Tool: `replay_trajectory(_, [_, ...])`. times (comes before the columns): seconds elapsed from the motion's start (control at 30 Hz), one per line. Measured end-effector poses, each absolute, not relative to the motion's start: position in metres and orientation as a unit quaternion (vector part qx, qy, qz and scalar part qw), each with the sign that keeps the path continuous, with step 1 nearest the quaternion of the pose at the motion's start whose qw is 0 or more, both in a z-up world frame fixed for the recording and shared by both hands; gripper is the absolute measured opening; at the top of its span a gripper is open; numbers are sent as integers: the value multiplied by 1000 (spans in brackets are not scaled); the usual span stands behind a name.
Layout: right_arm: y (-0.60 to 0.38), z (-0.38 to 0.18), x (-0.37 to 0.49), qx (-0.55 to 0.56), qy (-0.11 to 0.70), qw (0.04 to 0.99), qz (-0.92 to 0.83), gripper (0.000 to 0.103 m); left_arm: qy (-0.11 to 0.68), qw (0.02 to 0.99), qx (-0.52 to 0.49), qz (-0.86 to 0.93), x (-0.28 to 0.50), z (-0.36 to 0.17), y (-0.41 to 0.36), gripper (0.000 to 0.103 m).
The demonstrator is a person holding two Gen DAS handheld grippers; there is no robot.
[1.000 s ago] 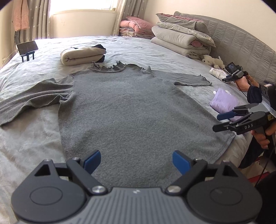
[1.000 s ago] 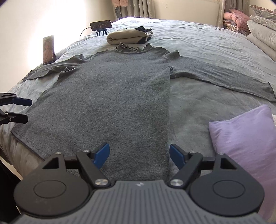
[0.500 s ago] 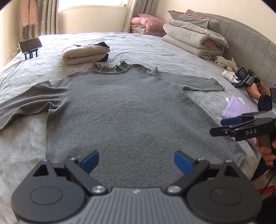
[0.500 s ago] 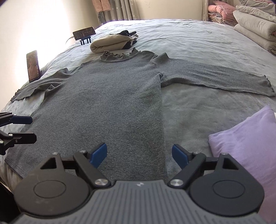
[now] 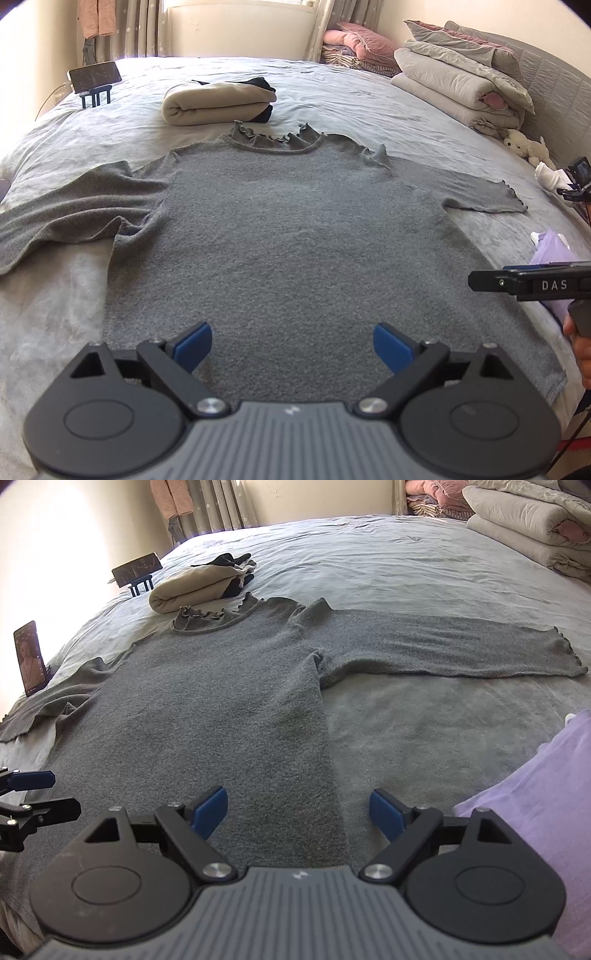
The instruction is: Fold clothes
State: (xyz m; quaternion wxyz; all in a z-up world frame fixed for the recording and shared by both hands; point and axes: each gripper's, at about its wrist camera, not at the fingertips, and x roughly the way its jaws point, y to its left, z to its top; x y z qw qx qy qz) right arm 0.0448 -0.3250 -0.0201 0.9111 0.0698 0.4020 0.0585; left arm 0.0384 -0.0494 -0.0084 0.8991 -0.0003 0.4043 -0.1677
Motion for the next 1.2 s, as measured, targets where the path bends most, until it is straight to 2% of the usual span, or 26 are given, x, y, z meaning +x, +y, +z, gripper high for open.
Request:
replay_trajectory(0.37, [-322,-27,72,67,386,920,12,87,401,908,-9,-123,65,-12,-45,96])
replay_trajectory(0.63, [-329,-32,86,50,375,926,-2,92,406,908,-9,-100,83,-22,-45,96])
replay_trajectory(0.8, [-336,-33,94,47,367,929,-9,93,409,907,-21,-96,92,-23,-52,100])
replay_trajectory(0.9, [-345,-35,100,66,367,928,-11,96,407,908,-24,-102,98,-24,-53,101])
replay_trajectory(1.2, [-371,-32,122,104,370,922,-40,96,390,916,-9,-96,114,-29,-58,102])
